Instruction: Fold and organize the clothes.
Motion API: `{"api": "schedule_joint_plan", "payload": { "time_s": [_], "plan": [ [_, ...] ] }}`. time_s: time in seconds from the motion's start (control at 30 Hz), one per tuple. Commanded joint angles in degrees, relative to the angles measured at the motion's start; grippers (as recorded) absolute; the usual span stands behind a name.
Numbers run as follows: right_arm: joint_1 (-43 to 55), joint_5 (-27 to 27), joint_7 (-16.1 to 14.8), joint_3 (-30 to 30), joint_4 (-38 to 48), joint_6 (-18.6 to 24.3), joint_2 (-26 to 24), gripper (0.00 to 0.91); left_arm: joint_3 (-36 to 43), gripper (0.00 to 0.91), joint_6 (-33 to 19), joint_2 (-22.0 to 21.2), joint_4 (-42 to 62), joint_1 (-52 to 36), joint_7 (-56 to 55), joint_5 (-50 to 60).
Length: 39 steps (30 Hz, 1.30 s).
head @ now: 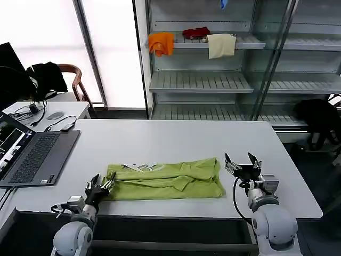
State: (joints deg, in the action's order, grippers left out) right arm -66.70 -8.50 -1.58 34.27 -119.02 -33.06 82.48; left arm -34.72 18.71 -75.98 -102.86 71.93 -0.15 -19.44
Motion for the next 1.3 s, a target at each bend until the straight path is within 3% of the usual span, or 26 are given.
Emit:
{"api": "schedule_joint_plan", "payload": {
  "time_s": [0.03,0.67,1.0,1.03,1.07,1.1,1.3],
  "plan": [
    [0.12,-0.76,-0.15,0.36,0.4,-0.05,0.14,0.907,0.35,0.0,-2.05,-0.33,0.73,0.64,-0.11,0.06],
    [-0.27,-0.88,-0.43,0.7,0.62,-0.06,0.43,0.907,0.7,0.0,-6.23,-0.94,-0.19,1.01,3.03,3.68],
    [-0.41,-1.43,-0.22,1.23,0.73,-0.05,0.01,0.907,-5.77,0.0,-5.47,3.11,-0.14,0.8,7.89,6.34],
    [-0.41,-1.39,-0.21,1.1,0.84,-0.05,0.16,0.907,-5.52,0.06,-4.52,3.04,-0.28,1.27,7.94,4.8],
    [-0.4,-1.36,-0.22,1.03,0.87,-0.05,0.28,0.907,-5.18,0.816,-4.11,2.74,-0.32,1.57,7.87,4.38],
    [-0.38,-1.34,-0.22,0.9,0.91,-0.04,0.38,0.907,-4.96,0.907,-3.84,2.24,-0.35,1.82,7.87,4.25],
    [-0.23,-1.04,-0.2,0.2,0.85,-0.05,0.69,0.907,-2.59,0.907,-3.84,-0.63,0.57,1.75,5.55,4.76]
  ]
}}
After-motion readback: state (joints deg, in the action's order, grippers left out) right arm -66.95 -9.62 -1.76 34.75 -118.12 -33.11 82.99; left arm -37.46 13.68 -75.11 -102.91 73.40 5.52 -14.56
